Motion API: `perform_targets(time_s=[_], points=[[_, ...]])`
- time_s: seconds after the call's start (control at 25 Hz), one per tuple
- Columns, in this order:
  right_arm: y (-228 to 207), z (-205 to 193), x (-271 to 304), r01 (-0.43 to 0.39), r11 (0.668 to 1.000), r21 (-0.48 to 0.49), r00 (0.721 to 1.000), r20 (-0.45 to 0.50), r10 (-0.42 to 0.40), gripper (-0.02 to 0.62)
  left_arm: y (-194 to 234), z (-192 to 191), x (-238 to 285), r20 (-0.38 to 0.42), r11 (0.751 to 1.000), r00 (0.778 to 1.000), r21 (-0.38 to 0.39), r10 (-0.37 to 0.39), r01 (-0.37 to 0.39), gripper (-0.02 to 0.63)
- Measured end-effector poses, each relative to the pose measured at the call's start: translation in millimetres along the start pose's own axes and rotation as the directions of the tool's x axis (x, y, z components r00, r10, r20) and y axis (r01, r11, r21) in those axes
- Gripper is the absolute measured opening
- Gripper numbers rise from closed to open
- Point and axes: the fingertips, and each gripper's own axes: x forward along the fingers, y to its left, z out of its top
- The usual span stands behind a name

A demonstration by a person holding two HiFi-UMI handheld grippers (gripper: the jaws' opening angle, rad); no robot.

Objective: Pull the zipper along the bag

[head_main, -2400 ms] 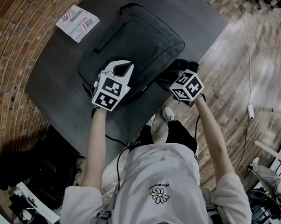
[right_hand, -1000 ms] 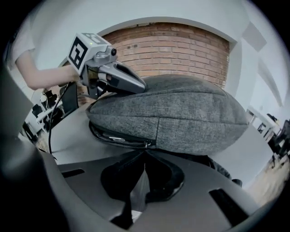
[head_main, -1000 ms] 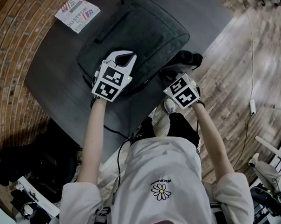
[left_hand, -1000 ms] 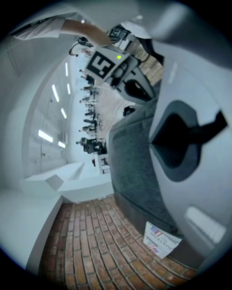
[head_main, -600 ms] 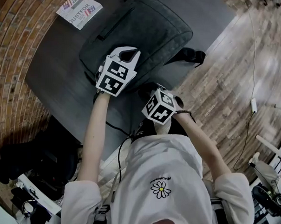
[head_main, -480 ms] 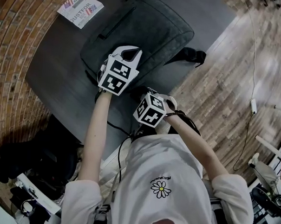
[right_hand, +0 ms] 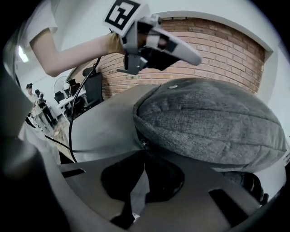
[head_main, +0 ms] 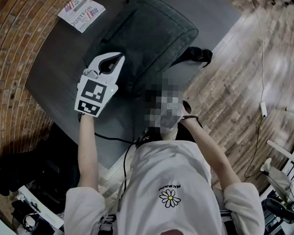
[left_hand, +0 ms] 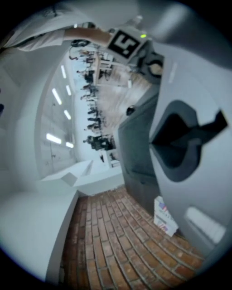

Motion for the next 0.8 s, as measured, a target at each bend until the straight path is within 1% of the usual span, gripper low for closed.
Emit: perform_targets(time_s=[0.04,0.12,0.16,0.2,0.32,0.4,0.48,0.64,0.72,0.76,0.8], points=[[-2,-4,-3,0.007,1.0,0.004,1.0,-0.003,-0.007,0.008,4,-20,-8,-0.072,0.999,0.997,0.038,0.002,0.001,0.0],[-7,-13,-10,0.027,1.0,0.016,1.0,-0.01,-0.026,0.008,7,-63,-17,-0.218,0.993,0.976,0.116,-0.006,0.032,0.0],[-11,-19,-14,0.039,0.999,0.021,0.999,-0.015,-0.038,0.008,5,-77,-20,-0.257,0.989,0.966,0.135,-0.016,0.052,0.0],[-16,-25,-19,0.052,0.998,0.025,0.998,-0.02,-0.052,0.008,0,-82,-21,-0.262,0.988,0.965,0.136,-0.031,0.069,0.0],[-38,-47,-40,0.108,0.993,0.046,0.993,-0.044,-0.106,0.009,-19,-69,-14,-0.205,0.989,0.975,0.097,-0.088,0.11,0.0],[-56,-61,-55,0.156,0.986,0.064,0.986,-0.067,-0.152,0.008,-34,-67,0,-0.228,0.98,0.965,0.116,-0.13,0.159,0.0],[-75,-75,-68,0.211,0.974,0.084,0.975,-0.09,-0.203,0.008,-51,-67,16,-0.249,0.966,0.953,0.145,-0.174,0.215,0.0],[-118,-104,-91,0.323,0.94,0.111,0.942,-0.131,-0.308,0.008,-83,-47,40,-0.213,0.947,0.946,0.155,-0.246,0.281,-0.002],[-144,-116,-103,0.376,0.92,0.115,0.922,-0.15,-0.358,0.009,-97,-36,56,-0.215,0.934,0.94,0.186,-0.266,0.306,-0.002],[-158,-121,-108,0.401,0.909,0.114,0.911,-0.159,-0.381,0.008,-104,-30,65,-0.218,0.93,0.937,0.191,-0.273,0.315,-0.002],[-172,-126,-113,0.424,0.899,0.111,0.9,-0.167,-0.404,0.008,-109,-24,75,-0.218,0.93,0.935,0.179,-0.28,0.321,-0.002]])
